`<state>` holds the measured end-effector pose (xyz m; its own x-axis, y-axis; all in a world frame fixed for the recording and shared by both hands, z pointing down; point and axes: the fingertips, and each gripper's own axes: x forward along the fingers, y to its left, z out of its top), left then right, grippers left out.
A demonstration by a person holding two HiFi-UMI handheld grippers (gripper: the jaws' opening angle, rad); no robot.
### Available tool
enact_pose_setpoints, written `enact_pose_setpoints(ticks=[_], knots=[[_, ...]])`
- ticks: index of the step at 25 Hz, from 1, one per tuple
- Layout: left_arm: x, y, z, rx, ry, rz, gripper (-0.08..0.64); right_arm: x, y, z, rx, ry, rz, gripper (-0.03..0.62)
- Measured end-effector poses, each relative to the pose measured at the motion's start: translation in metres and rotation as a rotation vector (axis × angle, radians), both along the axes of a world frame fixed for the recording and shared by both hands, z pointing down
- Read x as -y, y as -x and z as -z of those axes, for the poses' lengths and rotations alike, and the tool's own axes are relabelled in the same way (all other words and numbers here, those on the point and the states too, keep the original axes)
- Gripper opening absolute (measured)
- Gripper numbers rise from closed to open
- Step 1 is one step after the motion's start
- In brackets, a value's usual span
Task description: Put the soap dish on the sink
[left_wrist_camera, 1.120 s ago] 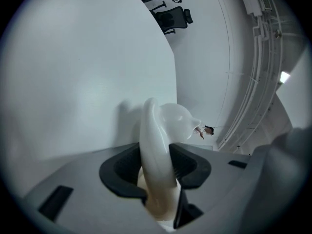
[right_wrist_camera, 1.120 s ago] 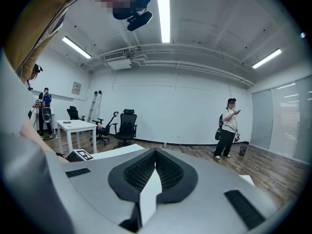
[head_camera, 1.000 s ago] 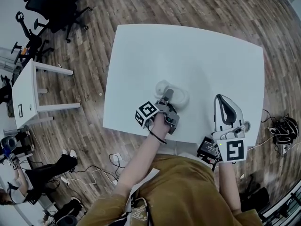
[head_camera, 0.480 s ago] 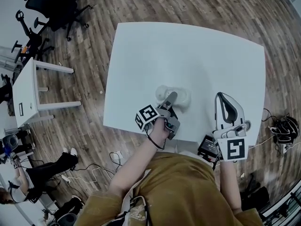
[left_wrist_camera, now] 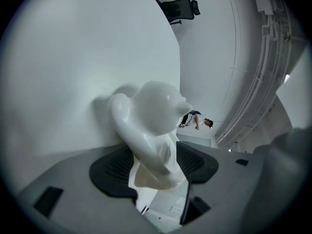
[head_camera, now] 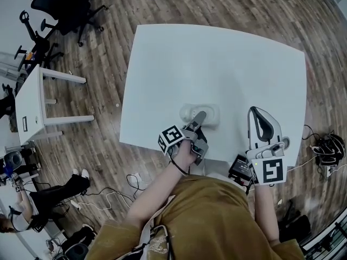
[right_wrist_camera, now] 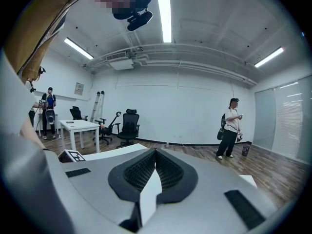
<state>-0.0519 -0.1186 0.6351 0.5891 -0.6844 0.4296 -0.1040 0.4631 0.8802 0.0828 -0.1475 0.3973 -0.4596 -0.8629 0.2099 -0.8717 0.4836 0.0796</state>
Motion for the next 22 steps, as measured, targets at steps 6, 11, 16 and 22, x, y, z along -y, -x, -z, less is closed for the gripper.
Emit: enact_pose_setpoints(ticks=[6,11,16,22], knots=[[0.015,-0.002,0.011,-0.022,-0.016,0.020,0.273,-0.005,0.009,-0.011,-0.011,0.035,0.030,0.006],[0.011,-0.001,0.004,-0.021,0.004,0.045,0.273,-0.011,0.035,-0.070,-0.125,0.187,0.148,0.006],[0.011,-0.002,0.003,-0.019,0.008,0.045,0.278,-0.027,0.080,-0.118,-0.259,0.224,0.351,0.006],[0.019,-0.003,0.010,-0.032,-0.002,0.064,0.358,-0.037,0.101,-0.158,-0.402,0.267,0.455,0.006]])
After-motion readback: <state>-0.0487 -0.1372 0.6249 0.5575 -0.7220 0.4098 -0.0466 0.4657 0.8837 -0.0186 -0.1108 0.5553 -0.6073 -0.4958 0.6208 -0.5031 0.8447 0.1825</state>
